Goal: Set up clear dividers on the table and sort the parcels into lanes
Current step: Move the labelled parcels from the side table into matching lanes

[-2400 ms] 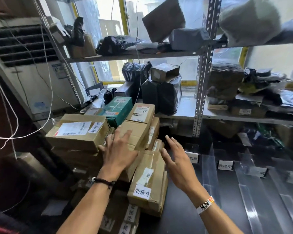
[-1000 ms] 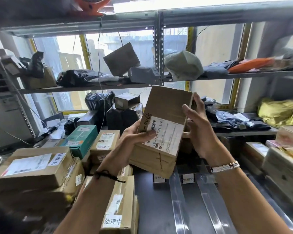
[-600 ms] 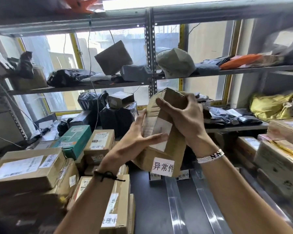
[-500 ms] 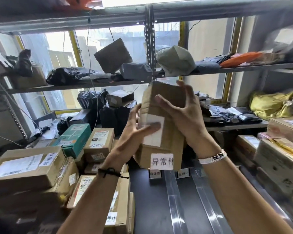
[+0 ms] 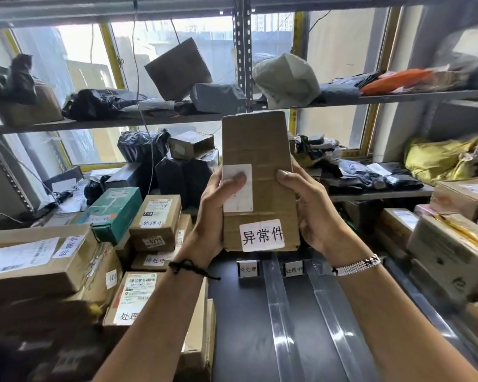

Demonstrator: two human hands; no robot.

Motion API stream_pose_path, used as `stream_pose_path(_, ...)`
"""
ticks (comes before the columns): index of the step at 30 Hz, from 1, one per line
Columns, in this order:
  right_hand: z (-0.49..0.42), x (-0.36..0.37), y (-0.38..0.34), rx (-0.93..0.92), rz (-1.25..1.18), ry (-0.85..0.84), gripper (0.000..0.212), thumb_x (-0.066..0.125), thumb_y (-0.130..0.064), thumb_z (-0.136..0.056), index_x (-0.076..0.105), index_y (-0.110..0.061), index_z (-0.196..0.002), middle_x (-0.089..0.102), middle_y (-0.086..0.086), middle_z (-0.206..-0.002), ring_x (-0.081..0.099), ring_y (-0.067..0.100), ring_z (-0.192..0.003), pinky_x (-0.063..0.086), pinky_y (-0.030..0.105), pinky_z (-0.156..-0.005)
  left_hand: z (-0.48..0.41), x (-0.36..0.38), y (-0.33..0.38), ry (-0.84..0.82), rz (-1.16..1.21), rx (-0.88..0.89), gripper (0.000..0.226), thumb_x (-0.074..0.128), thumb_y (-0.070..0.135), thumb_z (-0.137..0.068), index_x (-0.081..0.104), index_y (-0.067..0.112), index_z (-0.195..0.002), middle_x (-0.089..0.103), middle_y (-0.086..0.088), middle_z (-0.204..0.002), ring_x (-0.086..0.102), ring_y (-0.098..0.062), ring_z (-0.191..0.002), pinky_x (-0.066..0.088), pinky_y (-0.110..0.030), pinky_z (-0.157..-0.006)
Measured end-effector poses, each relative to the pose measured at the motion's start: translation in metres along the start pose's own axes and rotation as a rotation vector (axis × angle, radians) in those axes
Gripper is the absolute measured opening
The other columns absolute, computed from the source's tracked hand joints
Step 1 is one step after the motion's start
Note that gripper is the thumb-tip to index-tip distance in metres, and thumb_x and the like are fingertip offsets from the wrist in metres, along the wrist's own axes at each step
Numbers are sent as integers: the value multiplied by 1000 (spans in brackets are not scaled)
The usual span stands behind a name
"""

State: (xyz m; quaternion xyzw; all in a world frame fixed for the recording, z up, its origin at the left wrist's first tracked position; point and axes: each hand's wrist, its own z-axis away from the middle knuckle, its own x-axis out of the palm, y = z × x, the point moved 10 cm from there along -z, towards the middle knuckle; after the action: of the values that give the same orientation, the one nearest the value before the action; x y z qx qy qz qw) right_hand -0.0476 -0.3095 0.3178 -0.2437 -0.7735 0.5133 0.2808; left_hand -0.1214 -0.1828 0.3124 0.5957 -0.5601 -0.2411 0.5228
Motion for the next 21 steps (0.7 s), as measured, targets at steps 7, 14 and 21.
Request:
stream_pose_path(7, 1, -16, 14, 48, -13, 25, 61, 63, -32, -96, 47, -34, -155, 65, 12, -143, 60, 42, -132, 40, 72, -112, -8, 7, -21, -61, -20, -32, 57, 60, 24, -94, 50, 0, -145, 56, -41, -135, 54, -65, -122, 43, -77, -104)
stream_pose_path(14, 19, -69, 6, 142, 178, 67, 57, 64, -40, -102, 42, -49, -154, 70, 2, -137, 69, 34, -123, 55, 65, -99, -31, 43, -74, -93, 41, -50, 64, 63, 25, -93, 45, 3, -150, 59, -33, -138, 58, -58, -124, 43, -77, -104)
stream_pose_path(21, 57, -168, -26, 89, 704, 225, 115, 91, -42, -77, 11, -59, -158, 60, -1, -147, 65, 24, -128, 54, 47, -107, -55, 137, -143, -9, 53, -65, 80, 72, 23, -89, 33, 9, -157, 66, -15, -137, 70, -25, -121, 58, -43, -102)
